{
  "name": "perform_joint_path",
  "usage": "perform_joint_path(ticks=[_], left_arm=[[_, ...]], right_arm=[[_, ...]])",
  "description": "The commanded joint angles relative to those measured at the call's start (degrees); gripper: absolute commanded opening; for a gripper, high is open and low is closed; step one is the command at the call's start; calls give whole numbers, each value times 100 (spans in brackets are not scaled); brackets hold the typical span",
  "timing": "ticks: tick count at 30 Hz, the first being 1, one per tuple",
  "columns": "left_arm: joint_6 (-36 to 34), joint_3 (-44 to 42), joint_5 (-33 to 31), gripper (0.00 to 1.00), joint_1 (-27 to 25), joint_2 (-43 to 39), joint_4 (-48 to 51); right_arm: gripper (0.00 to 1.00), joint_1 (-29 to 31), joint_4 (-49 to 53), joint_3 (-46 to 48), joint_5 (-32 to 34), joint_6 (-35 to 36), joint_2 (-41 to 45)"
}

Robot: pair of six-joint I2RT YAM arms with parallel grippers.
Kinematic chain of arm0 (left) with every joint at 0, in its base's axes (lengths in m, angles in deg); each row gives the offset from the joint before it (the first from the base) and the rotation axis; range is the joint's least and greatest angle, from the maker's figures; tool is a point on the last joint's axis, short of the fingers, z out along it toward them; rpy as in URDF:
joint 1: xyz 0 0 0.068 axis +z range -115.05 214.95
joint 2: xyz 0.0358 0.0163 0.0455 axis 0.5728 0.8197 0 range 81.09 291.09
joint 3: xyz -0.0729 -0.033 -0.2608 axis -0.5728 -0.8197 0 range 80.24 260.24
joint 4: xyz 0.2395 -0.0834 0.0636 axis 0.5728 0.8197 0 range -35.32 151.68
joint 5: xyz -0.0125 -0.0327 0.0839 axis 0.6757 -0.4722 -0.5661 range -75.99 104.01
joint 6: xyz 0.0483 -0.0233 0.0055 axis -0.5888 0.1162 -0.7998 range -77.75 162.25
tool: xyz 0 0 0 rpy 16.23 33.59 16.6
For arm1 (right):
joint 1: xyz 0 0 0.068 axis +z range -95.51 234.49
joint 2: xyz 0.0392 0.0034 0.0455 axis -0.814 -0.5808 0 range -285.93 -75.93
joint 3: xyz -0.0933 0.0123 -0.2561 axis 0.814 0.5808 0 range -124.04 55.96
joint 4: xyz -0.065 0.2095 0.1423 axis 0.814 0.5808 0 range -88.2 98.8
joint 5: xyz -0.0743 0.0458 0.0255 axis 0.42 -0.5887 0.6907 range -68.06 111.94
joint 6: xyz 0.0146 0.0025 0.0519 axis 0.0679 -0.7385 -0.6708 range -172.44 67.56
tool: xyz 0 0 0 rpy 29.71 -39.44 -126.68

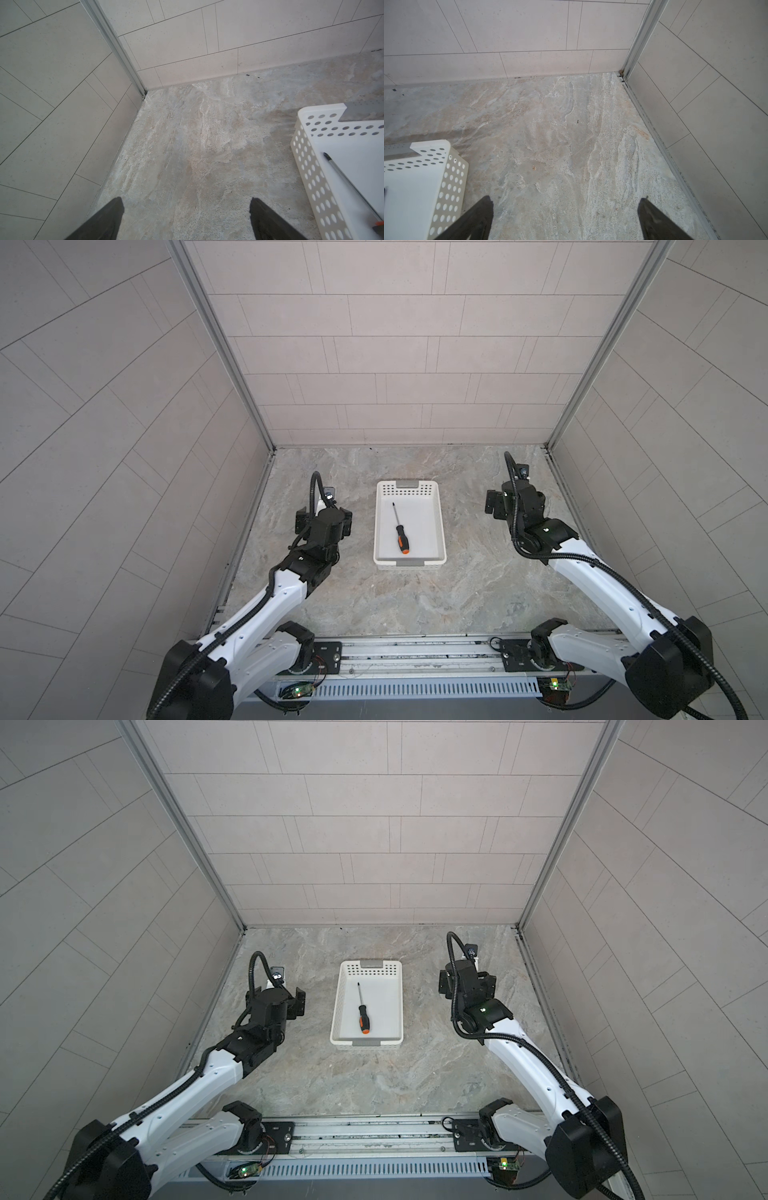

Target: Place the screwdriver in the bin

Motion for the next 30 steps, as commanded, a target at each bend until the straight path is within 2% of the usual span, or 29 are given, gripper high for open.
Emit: perform_joint_path(ticks=[1,3,5,7,9,10,11,13,16,19,21,23,25,28,30], left_arm=[[29,-32,43,100,162,-107,-65],[316,1,-160,100,313,-85,-4],[430,70,-12,100,521,-75,154],[439,135,732,100,851,-89,307],[-45,20,2255,100,1338,-125,95],[-294,-108,2456,100,1425,-132,-126],[-573,-287,2362,100,1435,-128,-381],[-542,-506,2059,100,1500,-82,-676],[-442,-513,2697,100,1867,58,-672],[-280,-902,2434,100,2022,110,-1444],[-123,-1304,2552,100,2214,52,-2159],[-95,-1335,2702,100,2324,3,-2166],[-151,-1268,2865,100,2344,37,-2104],[-105,-1350,2862,100,2359,181,-2437],[19,-1458,2735,100,2353,360,-2725]], right_arm=[[100,-147,-182,77,-50,327,-106],[100,-208,-251,112,-161,541,-175],[100,-233,-321,133,-227,735,-230],[100,-260,-633,284,-362,1027,-257],[100,-302,-1084,535,-420,1142,-245],[100,-333,-1304,650,-452,1166,-225],[100,-360,-1539,790,-466,1158,-190],[100,-413,-1858,978,-529,1140,-170],[100,-463,-1821,932,-646,1246,-292],[100,-559,-1682,840,-682,932,-473],[100,-700,-1832,892,-957,973,-527],[100,-751,-2141,1021,-1024,1228,-547],[100,-832,-2287,1101,-945,1126,-556],[100,-958,-2521,1256,-965,1033,-580],[100,-1003,-2988,1480,-945,1216,-597]])
